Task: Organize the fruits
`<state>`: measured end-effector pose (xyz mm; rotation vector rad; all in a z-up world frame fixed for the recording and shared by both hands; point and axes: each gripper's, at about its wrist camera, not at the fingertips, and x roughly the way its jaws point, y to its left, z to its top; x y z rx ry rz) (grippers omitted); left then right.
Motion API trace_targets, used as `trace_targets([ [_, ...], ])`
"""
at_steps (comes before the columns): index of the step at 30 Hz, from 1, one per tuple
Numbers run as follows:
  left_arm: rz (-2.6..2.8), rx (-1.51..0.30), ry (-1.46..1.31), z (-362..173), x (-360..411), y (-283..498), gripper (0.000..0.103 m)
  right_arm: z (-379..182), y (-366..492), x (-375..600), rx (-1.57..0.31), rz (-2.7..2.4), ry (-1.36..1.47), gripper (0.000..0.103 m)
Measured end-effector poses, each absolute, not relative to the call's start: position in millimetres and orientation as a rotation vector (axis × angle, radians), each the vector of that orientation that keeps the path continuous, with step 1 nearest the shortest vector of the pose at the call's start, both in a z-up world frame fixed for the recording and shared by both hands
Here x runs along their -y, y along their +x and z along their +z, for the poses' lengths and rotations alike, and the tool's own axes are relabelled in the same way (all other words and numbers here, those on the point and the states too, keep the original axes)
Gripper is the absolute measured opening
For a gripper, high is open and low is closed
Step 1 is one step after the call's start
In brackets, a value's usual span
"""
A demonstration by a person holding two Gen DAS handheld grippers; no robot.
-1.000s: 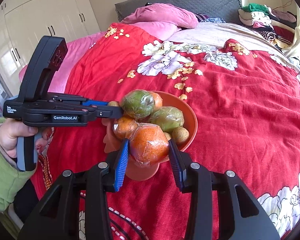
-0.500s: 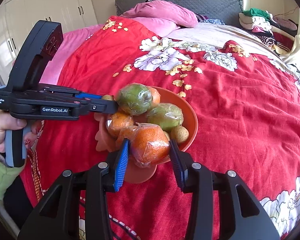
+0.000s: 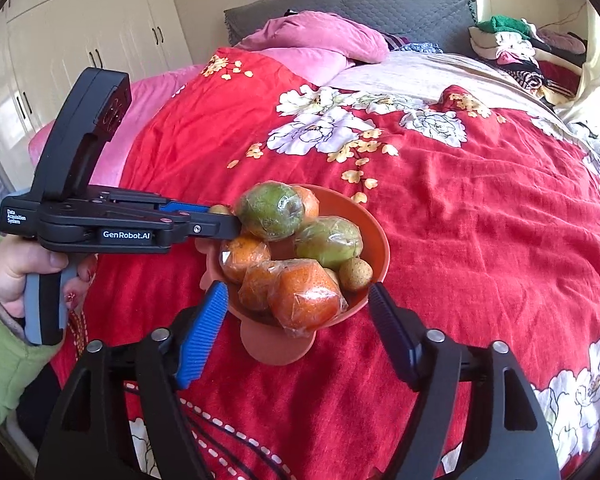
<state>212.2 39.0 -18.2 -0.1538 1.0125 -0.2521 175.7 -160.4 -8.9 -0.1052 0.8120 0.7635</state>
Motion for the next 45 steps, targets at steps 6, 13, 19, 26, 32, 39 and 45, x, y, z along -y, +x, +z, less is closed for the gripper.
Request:
trace_targets([
  [6,-0.246,-1.010,-0.158,-17.4,-39.4,211.3,0.032,-5.1,173.7,164.3,-0.804,0.757,-0.096,0.081],
  [13,-0.247,-1.001,-0.162,-16.0,-40.0,209.9,0.032,-3.2,172.1,165.9,-0.799,0.748,-0.097,0.084],
  [19,-0.251,-0.987,-0.176,-12.7,-40.5,207.9,0.039,-2.4,170.8,167.4,-0.796,0.736,-0.101,0.088],
  [26,-0.252,-0.961,-0.184,-2.6,-39.4,203.4,0.046,1.6,167.3,168.6,-0.782,0.730,-0.107,0.091],
  [32,-0.240,-0.929,-0.192,10.6,-39.9,193.2,0.061,11.2,157.8,172.6,-0.758,0.720,-0.109,0.093],
  [39,-0.191,-0.872,-0.149,34.6,-34.4,166.4,0.088,28.5,141.2,183.4,-0.712,0.689,-0.100,0.098],
  [45,-0.143,-0.849,-0.116,42.7,-27.5,134.2,0.093,41.7,123.6,194.0,-0.677,0.671,-0.095,0.098],
])
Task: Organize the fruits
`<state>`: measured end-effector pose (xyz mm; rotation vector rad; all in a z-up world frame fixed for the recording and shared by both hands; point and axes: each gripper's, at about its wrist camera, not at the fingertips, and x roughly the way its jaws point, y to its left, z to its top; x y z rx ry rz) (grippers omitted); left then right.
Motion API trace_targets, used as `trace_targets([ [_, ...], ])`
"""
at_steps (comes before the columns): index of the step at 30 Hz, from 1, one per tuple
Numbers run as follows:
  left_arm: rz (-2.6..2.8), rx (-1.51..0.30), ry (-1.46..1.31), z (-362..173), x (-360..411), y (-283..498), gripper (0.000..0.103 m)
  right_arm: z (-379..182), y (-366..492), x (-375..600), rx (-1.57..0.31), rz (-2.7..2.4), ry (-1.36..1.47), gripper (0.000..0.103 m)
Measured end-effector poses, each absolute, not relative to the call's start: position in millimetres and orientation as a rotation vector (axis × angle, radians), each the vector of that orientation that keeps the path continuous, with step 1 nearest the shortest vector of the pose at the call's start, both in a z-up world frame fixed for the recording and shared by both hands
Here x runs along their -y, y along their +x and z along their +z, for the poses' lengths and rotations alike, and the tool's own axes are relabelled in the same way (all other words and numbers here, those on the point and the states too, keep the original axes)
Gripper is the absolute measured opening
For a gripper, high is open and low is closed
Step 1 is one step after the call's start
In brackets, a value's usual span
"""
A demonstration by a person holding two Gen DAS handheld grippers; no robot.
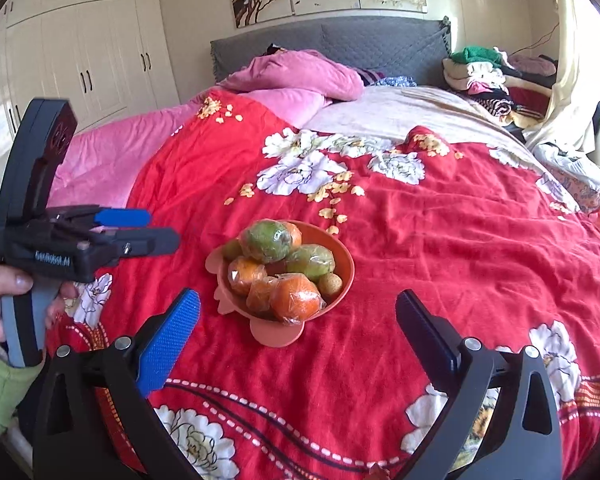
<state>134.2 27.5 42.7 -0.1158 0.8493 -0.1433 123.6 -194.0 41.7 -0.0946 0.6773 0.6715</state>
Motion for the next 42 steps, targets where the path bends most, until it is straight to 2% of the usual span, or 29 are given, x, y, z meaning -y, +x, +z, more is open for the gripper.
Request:
trace_targets([
  [19,0.009,-0.858,-0.150,7.5,-14.8,43.9,0.093,24.6,75.5,207.6,-0.721,0.658,-0.109,0.098],
  [42,0.023,-0.885,-0.159,0.2,-12.0,36.8,0.093,8.3,64.2,202.9,-0.761,0.654,-0.119,0.098],
])
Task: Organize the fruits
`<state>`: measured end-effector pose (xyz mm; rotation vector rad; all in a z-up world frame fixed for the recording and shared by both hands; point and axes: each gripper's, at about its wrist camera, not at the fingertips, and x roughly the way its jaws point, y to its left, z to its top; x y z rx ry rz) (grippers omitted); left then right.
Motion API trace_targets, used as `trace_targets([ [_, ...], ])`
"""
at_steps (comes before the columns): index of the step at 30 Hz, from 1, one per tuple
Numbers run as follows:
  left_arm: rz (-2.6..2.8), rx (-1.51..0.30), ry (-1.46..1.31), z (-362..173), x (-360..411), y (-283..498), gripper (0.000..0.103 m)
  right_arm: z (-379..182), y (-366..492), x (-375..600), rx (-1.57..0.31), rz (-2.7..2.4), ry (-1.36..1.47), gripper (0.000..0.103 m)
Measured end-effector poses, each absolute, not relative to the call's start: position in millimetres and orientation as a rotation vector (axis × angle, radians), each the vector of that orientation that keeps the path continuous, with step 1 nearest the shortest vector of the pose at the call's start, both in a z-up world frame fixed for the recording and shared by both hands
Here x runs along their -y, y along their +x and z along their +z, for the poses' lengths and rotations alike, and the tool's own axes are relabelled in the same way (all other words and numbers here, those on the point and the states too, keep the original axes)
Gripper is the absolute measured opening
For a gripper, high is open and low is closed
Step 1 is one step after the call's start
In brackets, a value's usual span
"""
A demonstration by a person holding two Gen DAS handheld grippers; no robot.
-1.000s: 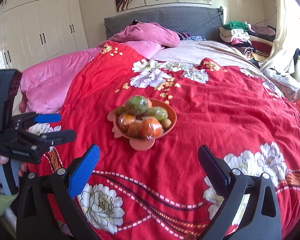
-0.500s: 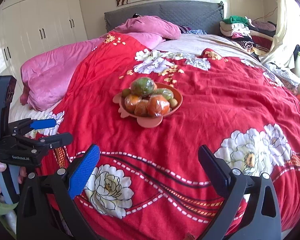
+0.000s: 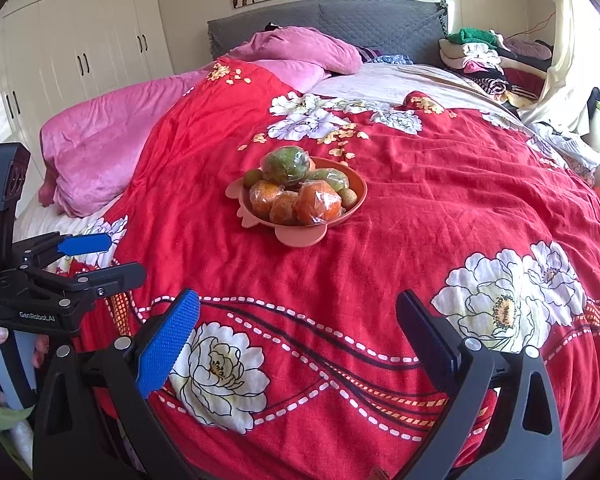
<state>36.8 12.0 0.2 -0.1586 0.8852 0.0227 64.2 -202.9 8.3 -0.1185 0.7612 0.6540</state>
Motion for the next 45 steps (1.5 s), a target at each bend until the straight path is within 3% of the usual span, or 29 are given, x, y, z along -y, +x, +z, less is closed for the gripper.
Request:
trace_targets([
  [45,0.028,-0.890,-0.144,5.1,-7.8,34.4,0.093,7.1,63.9,206.4,-0.760,0.644,-0.119,0.098],
])
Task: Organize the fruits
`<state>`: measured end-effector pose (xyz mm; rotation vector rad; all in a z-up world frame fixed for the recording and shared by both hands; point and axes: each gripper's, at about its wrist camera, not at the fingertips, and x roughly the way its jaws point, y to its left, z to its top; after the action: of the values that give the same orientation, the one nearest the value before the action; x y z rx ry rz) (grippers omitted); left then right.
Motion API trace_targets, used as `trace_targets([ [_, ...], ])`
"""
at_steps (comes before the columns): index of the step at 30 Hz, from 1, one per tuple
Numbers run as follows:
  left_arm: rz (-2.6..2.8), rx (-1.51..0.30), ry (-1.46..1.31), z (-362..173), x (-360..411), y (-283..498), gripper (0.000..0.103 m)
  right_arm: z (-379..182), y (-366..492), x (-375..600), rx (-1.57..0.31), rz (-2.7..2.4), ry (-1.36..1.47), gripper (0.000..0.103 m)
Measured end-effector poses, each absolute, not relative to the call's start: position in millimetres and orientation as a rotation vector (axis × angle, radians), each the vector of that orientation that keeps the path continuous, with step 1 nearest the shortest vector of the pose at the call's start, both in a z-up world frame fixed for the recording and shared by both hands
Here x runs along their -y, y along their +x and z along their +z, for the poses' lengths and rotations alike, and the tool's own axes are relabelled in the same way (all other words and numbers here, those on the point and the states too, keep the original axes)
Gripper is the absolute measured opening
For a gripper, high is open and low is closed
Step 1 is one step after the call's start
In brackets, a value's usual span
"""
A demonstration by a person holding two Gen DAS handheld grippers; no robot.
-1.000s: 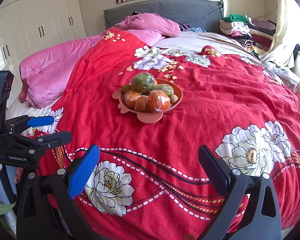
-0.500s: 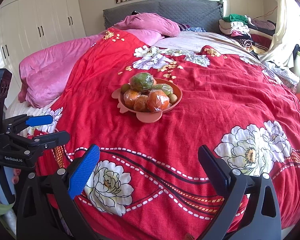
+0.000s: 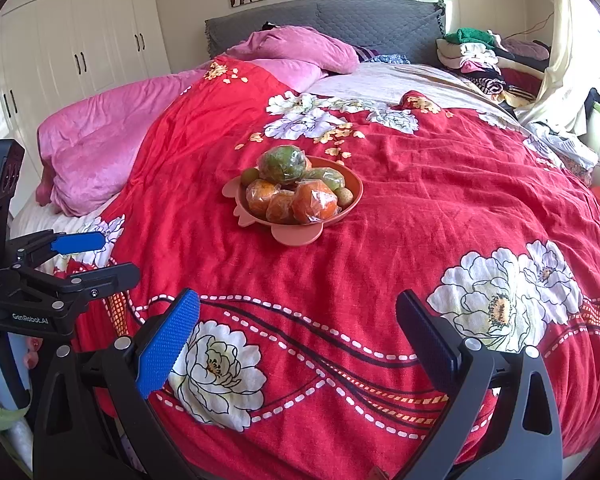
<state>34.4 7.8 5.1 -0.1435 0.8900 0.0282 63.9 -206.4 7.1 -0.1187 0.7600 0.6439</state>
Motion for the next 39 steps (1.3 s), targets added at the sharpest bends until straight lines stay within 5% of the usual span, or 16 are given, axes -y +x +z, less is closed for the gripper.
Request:
trace_targets([
  [39,0.068,-0.812,-0.171,19.4,-9.0,30.4,0.093,6.5,67.1,206.5,-0.771,0.621,-0.129,0.098],
])
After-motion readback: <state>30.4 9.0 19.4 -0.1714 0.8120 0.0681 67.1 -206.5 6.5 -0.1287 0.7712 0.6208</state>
